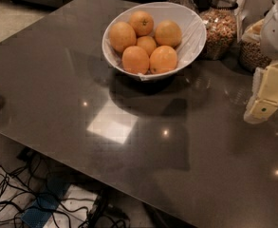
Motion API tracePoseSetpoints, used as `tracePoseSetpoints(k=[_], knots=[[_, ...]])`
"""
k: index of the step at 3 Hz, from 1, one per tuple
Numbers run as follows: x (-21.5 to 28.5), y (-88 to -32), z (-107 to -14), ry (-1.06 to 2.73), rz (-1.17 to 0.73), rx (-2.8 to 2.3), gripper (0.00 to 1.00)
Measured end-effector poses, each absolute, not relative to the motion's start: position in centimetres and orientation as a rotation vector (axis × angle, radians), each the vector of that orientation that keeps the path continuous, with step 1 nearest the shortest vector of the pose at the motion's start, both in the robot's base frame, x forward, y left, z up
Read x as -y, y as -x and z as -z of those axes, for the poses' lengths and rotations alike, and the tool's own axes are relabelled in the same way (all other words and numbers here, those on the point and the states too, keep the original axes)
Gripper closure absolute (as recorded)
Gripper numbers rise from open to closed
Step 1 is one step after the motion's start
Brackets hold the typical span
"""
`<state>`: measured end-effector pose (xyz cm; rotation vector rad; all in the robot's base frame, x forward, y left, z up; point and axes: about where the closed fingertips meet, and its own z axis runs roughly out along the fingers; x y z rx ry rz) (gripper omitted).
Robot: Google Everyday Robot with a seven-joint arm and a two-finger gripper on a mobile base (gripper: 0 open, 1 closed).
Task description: Pick orange from white bowl
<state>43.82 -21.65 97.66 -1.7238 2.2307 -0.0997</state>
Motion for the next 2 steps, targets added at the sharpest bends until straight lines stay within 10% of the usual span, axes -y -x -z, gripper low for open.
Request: tracePoseSetpoints(k=[2], knots=[[19.6,-45.9,-97.2,1.694,0.075,-2.155,0.00]])
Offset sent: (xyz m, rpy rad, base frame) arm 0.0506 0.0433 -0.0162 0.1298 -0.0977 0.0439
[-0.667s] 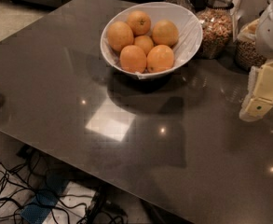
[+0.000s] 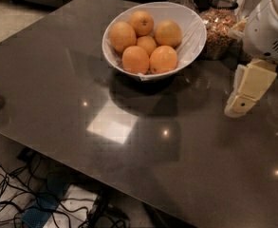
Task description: Pick orange from white bowl
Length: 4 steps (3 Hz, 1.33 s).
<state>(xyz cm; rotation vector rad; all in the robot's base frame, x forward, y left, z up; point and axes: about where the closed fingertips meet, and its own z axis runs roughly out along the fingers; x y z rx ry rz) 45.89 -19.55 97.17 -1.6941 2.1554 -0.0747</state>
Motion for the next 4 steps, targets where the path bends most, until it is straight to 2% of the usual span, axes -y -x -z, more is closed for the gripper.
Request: tracePoseSetpoints(k=[2,3,4], knots=[[14.5,-51.5,-96.5,1.603,-0.065,-2.031,0.00],[11.6,-56.1,-96.3,1.602,-0.149,-1.947,0.00],[11.6,-56.1,-96.3,1.602,-0.149,-1.947,0.00]])
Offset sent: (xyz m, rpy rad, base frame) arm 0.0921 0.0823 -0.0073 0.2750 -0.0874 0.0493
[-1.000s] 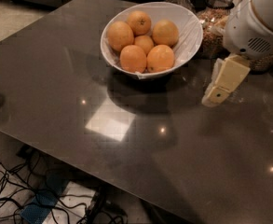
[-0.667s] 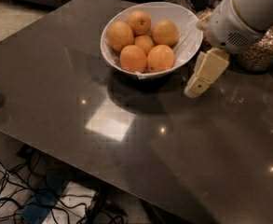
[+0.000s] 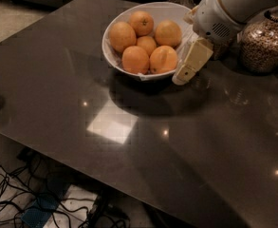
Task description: Pick orange from white bowl
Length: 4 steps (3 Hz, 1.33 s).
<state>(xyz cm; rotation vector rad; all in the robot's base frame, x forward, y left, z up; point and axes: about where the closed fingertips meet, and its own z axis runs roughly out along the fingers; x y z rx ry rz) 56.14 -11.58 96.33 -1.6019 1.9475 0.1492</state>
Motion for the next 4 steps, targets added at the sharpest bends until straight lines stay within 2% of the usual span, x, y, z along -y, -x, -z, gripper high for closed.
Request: tracePoseSetpoints(k=[2,4], knots=[[10.7,-58.0,-95.8,1.328,-0.188,-1.974,0.00],[11.4,-62.6,-96.3,1.031,-0.099,-2.096,0.00]])
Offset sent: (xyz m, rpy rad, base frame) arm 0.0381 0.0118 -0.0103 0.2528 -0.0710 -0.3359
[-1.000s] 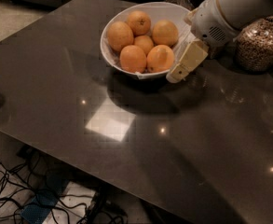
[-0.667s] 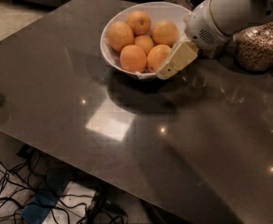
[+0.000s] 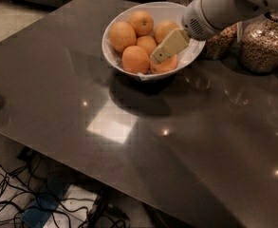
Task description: Pick orange from white bowl
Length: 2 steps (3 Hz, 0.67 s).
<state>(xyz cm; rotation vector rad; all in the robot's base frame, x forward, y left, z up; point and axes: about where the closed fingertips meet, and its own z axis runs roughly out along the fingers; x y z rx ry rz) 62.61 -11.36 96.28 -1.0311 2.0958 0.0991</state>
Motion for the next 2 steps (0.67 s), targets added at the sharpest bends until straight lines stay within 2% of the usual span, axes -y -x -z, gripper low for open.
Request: tracePoseSetpoints(k=[2], knots=[[11.16,-62.68,-96.34,1.023,-0.081,-2.094,0.00]])
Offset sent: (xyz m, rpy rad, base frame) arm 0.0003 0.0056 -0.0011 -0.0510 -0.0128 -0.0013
